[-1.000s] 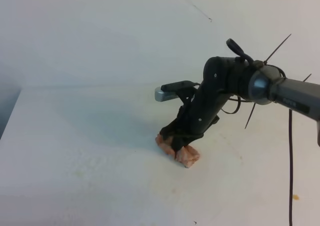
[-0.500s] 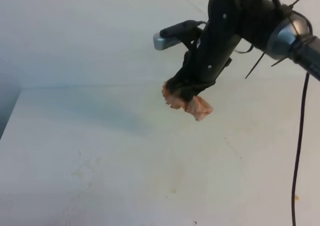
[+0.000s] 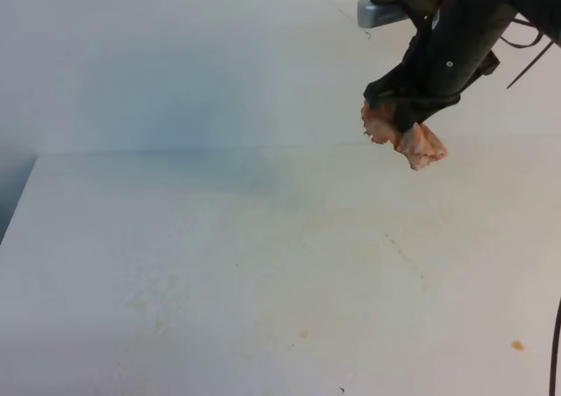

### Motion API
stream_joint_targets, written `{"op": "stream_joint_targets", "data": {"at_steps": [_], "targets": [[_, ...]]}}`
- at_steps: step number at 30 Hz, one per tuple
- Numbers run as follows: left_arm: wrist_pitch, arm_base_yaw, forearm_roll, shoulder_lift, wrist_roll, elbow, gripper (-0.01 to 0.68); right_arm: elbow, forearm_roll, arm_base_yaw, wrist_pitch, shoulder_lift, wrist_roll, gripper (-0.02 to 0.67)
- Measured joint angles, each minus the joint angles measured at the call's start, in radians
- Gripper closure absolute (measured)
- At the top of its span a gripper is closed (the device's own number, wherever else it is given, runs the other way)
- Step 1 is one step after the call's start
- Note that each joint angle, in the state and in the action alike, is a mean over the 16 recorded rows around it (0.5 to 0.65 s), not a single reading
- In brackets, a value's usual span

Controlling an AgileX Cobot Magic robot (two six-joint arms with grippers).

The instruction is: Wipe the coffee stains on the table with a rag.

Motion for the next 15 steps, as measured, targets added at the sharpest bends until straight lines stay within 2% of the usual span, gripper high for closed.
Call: {"op": "stream_joint_targets", "data": {"at_steps": [8,15], "targets": [[0.0,0.0,0.0,0.004,0.0,-0.002,0.677,0.0,0.024,-0.013,0.002,-0.001,0.038,0.602],[0.0,-0.001,0.0,0.012,0.0,-0.002,0.677,0.0,0.048,-0.011,0.002,-0.002,0.059,0.514]]}}
